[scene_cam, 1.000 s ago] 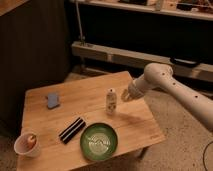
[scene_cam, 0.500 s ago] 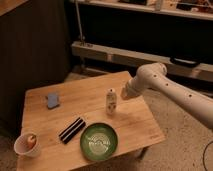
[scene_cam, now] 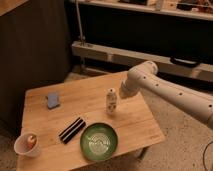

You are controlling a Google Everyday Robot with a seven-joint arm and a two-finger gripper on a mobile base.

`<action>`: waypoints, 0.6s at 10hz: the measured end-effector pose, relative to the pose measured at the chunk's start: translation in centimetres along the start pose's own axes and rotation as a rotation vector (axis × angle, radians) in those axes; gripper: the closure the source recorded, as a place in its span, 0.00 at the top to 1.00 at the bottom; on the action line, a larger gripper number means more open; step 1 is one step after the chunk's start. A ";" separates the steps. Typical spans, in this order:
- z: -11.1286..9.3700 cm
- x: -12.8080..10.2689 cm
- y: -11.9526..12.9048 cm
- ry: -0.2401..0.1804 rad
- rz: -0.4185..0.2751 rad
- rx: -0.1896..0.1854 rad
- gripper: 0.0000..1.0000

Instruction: Knock the bottle over

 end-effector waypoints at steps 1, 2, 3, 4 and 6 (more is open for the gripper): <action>0.3 -1.3 -0.4 -0.009 -0.033 -0.009 0.00; 0.5 -3.7 -0.9 -0.046 -0.078 -0.017 0.00; 0.4 -6.4 -0.6 -0.102 -0.124 -0.036 0.00; -0.2 -8.9 -0.2 -0.164 -0.157 -0.048 0.00; -1.7 -13.6 0.5 -0.350 -0.197 -0.065 0.02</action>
